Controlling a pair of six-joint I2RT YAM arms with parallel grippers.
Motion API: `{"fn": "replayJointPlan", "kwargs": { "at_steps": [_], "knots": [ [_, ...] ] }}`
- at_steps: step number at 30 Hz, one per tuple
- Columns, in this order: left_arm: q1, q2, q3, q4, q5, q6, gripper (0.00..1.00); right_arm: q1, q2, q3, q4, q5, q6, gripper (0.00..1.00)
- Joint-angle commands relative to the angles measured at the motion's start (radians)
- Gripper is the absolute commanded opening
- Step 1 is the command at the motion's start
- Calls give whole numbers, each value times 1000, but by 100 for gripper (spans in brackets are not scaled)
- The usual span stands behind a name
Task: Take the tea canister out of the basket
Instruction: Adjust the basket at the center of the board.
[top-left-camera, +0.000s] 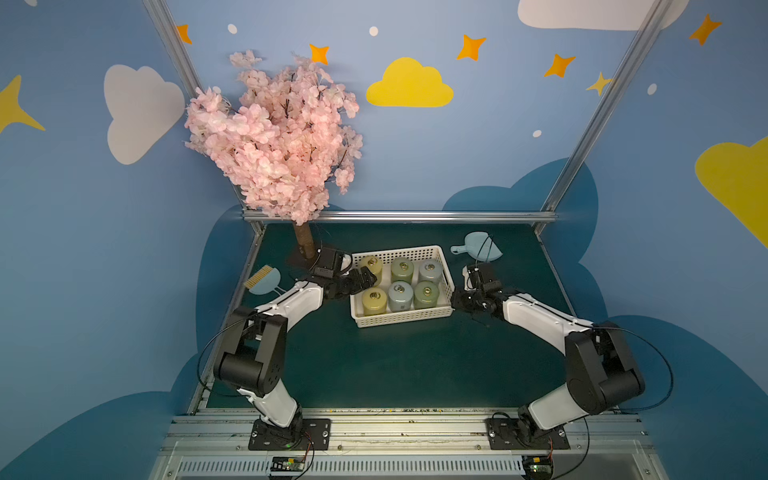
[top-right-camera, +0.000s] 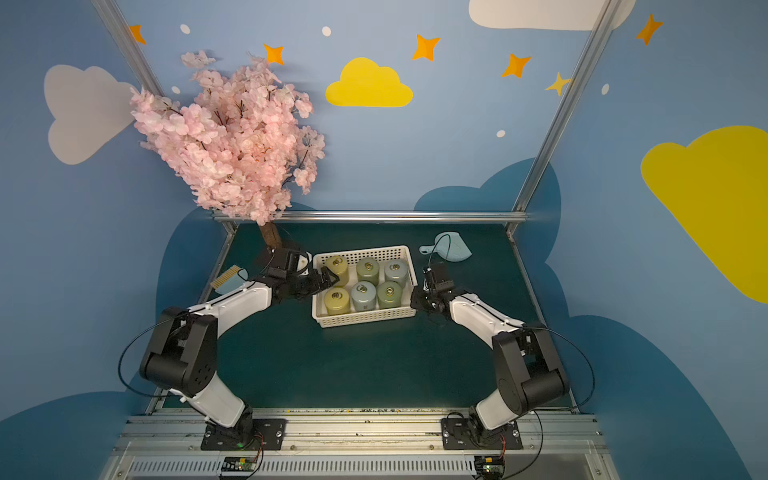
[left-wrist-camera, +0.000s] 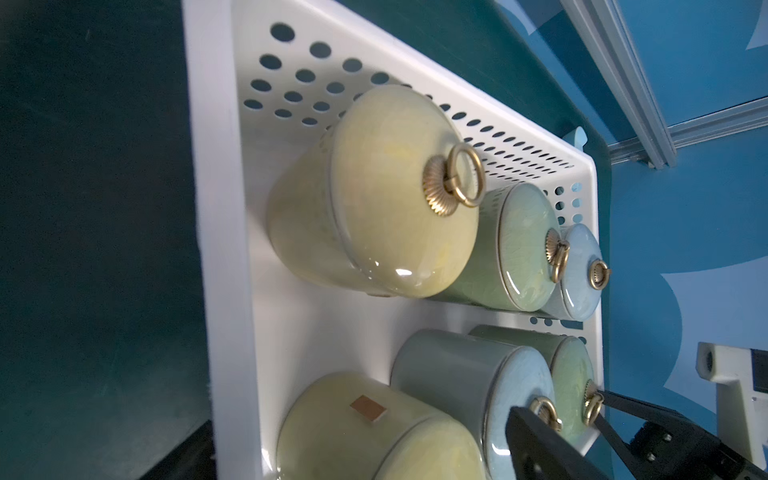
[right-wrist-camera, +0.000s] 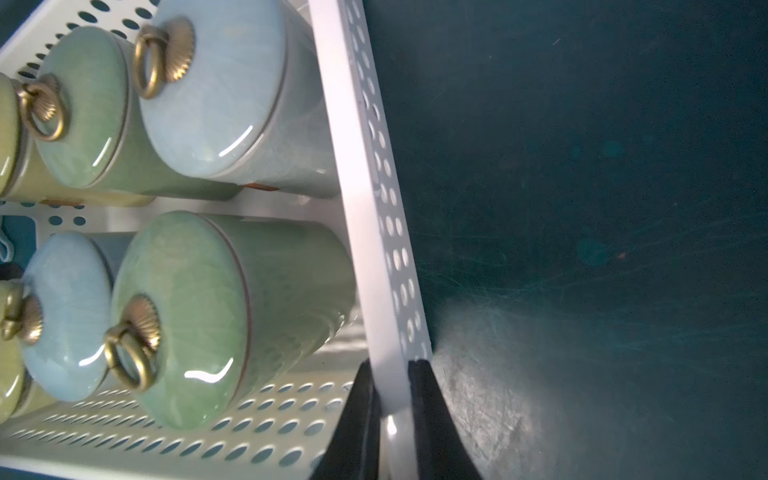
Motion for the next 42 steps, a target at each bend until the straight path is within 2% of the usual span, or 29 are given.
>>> {"fn": "replayJointPlan", "kwargs": {
  "at_steps": [1,12,27,29,33,37,42],
  "knots": [
    [-33,15,81,114,112,36,100,-2,-4,-15,15,95,18,0],
    [-42,134,221,105,145,39,100,-7,59,52,-13,109,8,0],
    [-45,184,279,108,137,38,100,-30,89,82,-27,73,-10,1],
    [-44,187,285,105,140,37,100,-29,92,80,-28,61,-6,5],
    [-43,179,286,104,134,36,100,-29,75,72,-45,69,2,36],
    [-40,180,295,102,131,36,100,-36,42,66,-59,65,-4,57],
    [-31,169,292,73,102,29,100,-50,-13,67,-92,50,-26,66]
  ]
}}
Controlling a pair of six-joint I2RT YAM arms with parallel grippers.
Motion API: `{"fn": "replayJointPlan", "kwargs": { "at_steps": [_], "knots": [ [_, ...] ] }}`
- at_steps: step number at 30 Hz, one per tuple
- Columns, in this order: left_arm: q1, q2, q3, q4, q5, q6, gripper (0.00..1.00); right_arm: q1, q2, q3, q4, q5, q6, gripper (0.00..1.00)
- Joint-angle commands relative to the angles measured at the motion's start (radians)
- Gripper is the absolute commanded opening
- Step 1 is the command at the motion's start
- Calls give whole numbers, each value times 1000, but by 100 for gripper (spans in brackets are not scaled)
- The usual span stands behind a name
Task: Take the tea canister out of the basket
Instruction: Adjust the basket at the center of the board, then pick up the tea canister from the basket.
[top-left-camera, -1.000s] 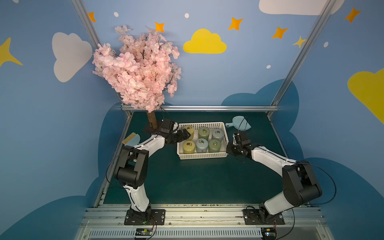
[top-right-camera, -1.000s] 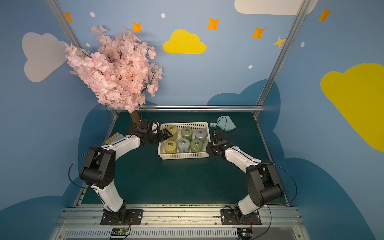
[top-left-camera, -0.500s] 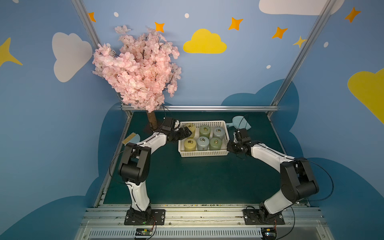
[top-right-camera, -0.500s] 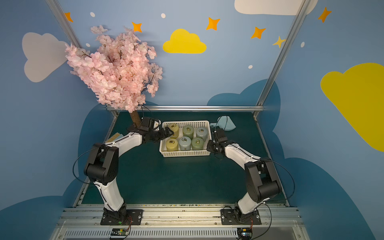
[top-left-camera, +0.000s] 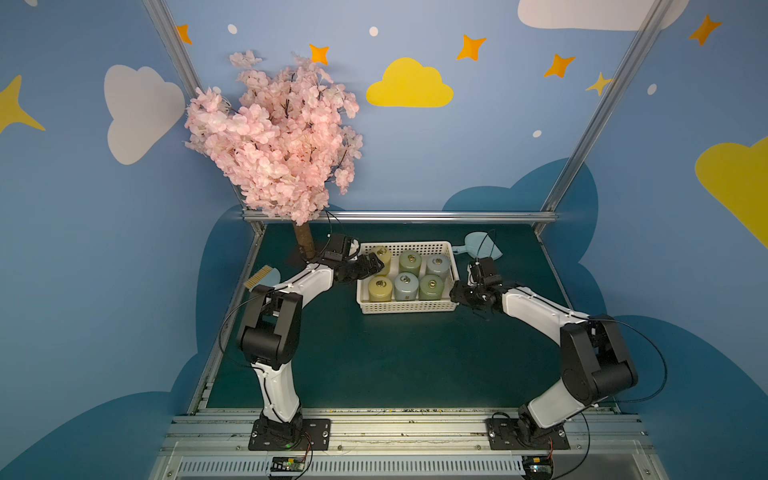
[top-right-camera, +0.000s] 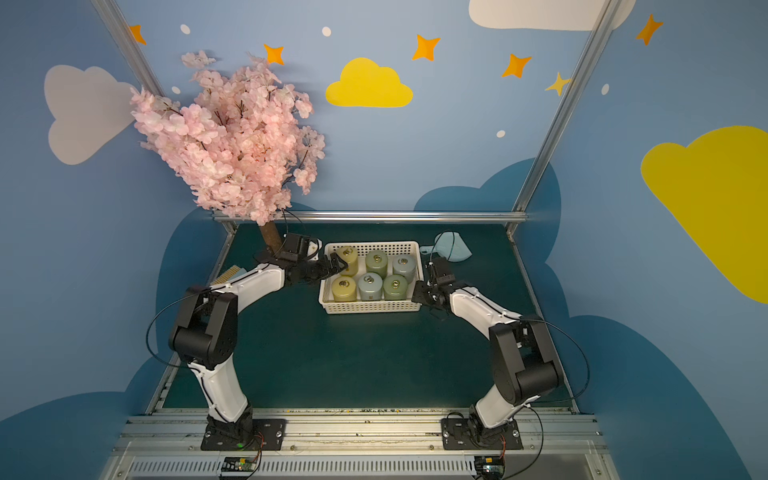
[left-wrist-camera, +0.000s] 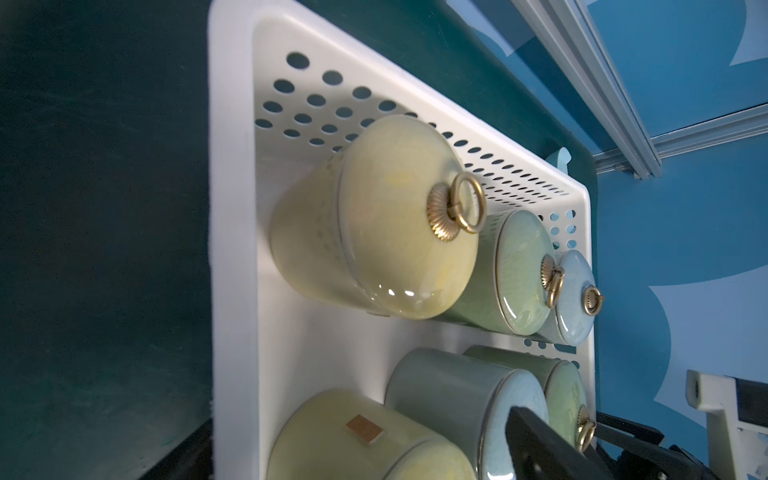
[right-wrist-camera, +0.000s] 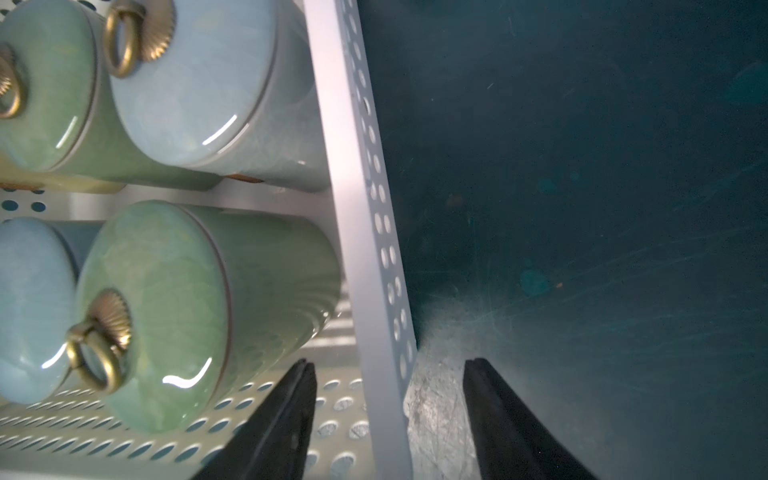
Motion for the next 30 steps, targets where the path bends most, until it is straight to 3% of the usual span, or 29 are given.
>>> {"fn": "replayJointPlan", "kwargs": {
  "at_steps": [1,7,10,21,26,30],
  "knots": [
    [-24,-39,45,93,60,14,100,-14,-68,0,-51,-3,-31,68],
    [8,-134,-30,53,-53,13,100,-24,-160,26,-128,-65,-147,98],
    [15,-203,-96,57,-118,25,100,-23,-164,65,-196,-124,-248,98],
    [-3,-539,-405,150,-110,146,100,1,-120,162,-304,-305,-483,98],
    [-19,-709,-570,200,-106,220,100,20,-69,220,-331,-286,-514,98],
    [-51,-845,-707,274,-175,255,100,35,-11,287,-376,-247,-543,98]
  ]
}}
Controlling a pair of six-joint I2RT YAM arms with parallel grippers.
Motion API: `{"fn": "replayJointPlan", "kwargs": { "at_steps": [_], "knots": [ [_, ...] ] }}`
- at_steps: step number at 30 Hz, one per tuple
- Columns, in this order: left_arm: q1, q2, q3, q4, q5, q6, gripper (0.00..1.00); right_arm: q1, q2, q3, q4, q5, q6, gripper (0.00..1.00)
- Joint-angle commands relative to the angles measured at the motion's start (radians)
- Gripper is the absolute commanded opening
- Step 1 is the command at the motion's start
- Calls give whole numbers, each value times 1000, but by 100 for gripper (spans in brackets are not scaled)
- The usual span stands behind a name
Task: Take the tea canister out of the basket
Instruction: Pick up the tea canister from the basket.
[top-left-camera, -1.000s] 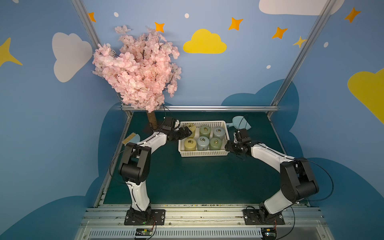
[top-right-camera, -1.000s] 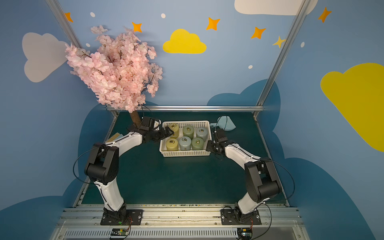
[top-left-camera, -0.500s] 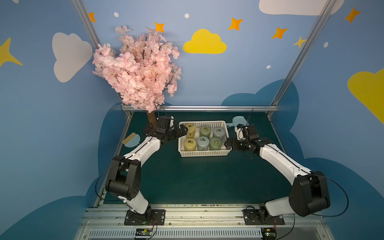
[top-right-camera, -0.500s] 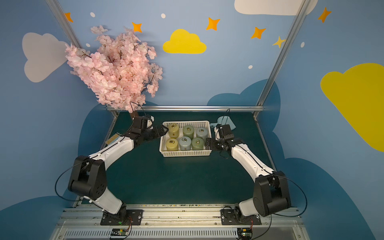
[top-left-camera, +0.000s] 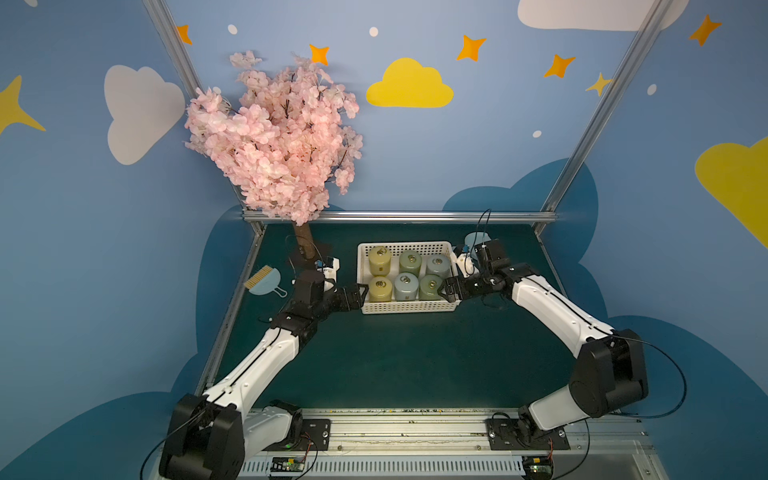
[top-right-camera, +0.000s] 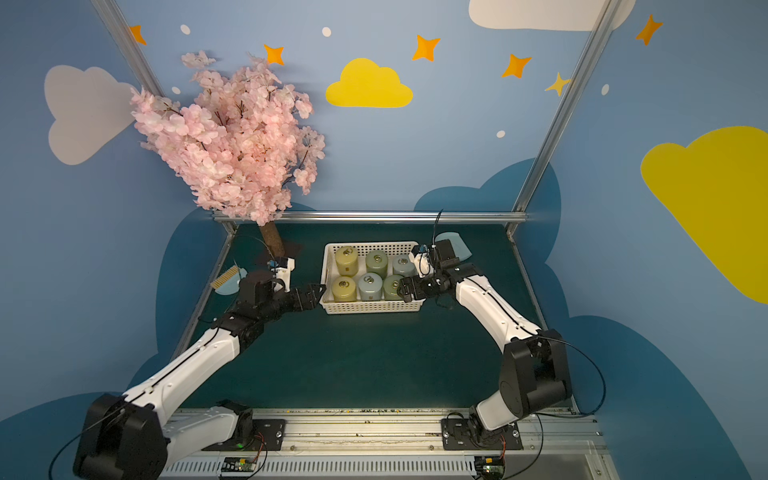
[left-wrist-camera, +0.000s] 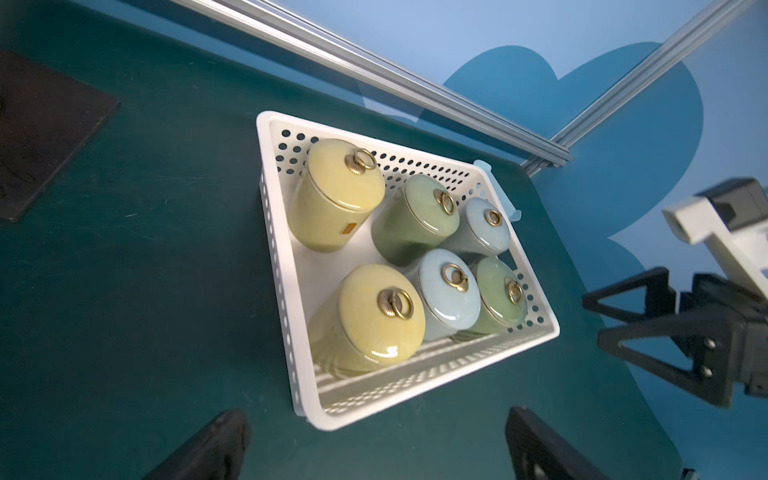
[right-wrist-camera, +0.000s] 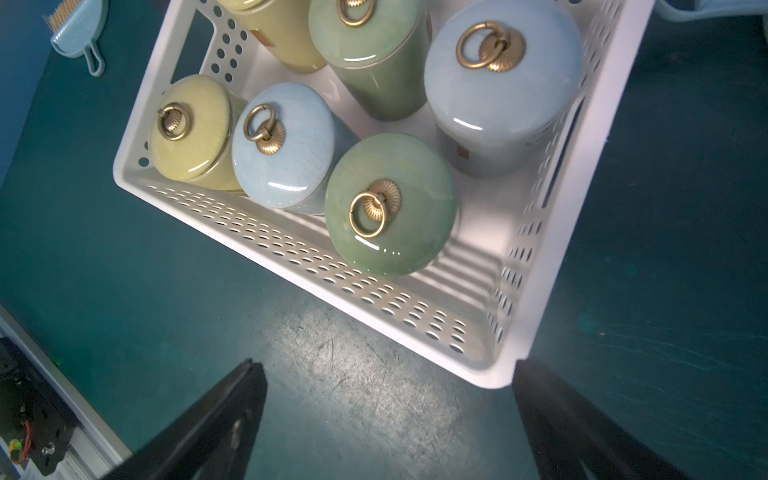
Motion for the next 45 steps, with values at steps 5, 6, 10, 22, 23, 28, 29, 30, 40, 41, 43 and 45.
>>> {"fn": "replayJointPlan", "kwargs": {
  "at_steps": [5,6,10,22,23,28,29,30,40,41,43,45],
  "knots": [
    [-30,-164,-183,182,-83,95,100,25,84,104,-88,66,-80,98],
    [-31,-173,-193,183,-88,99,100,27,93,112,-89,72,-84,98],
    [-32,-184,-224,189,-90,123,100,38,136,155,-112,75,-103,98],
    [-33,-205,-242,170,-113,141,100,90,264,263,-150,143,-116,98],
    [-34,-207,-242,171,-112,143,100,93,271,269,-153,151,-114,98],
    [-34,-219,-244,163,-124,144,100,100,298,290,-156,168,-114,99],
    [-34,-221,-245,165,-123,145,100,98,304,293,-156,167,-115,98],
    [-34,-223,-246,169,-123,145,100,99,309,295,-156,167,-114,98],
    [-34,-227,-247,162,-137,151,100,112,371,357,-160,153,-106,98],
    [-33,-228,-247,162,-134,150,100,112,378,361,-159,154,-103,98],
    [-34,-230,-248,161,-135,151,100,116,399,373,-160,153,-99,98],
    [-34,-231,-248,164,-133,149,100,120,415,380,-161,157,-97,98]
  ]
}}
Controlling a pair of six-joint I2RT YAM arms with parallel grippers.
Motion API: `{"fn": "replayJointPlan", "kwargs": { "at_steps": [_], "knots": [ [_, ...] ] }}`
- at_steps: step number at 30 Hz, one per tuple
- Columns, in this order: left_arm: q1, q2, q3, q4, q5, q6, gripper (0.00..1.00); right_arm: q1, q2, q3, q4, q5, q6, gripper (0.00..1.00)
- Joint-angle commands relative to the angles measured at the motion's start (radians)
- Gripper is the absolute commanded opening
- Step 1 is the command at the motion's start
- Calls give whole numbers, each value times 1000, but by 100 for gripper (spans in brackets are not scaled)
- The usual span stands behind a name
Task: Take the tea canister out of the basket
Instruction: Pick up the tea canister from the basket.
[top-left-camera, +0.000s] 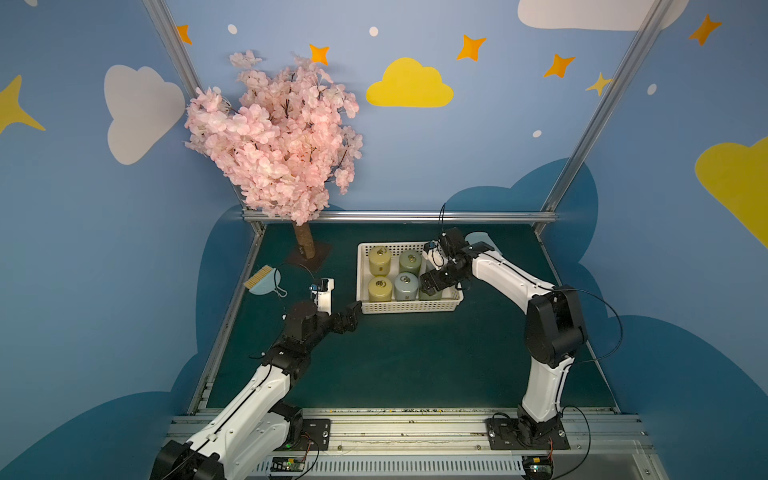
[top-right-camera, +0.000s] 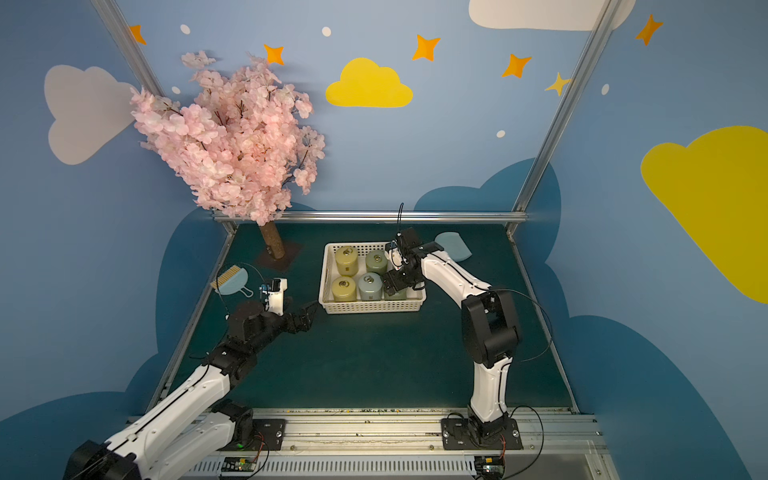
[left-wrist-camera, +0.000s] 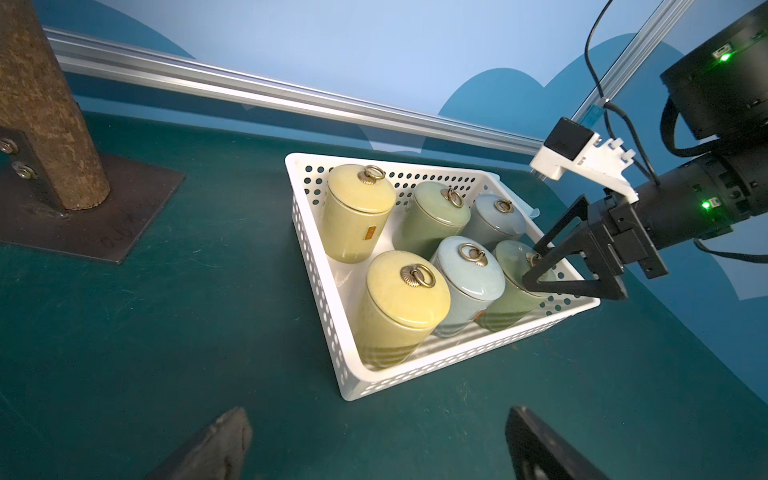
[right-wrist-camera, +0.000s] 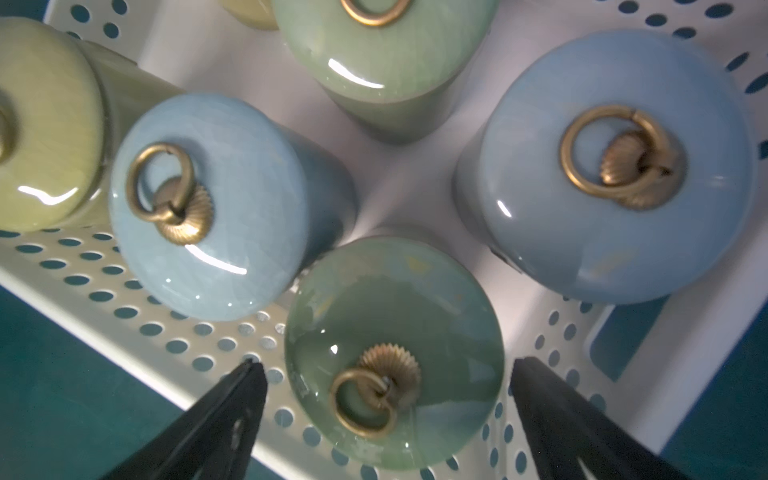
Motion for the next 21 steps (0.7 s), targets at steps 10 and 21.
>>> {"fn": "replayJointPlan", "kwargs": {
  "at_steps": [10,21],
  "knots": [
    [-2,-10,-7,14,-5,10,100,14,60,27,-18,41,16,96],
    [-2,-10,-7,11,-9,12,100,12,78,36,-14,40,19,87]
  ]
}}
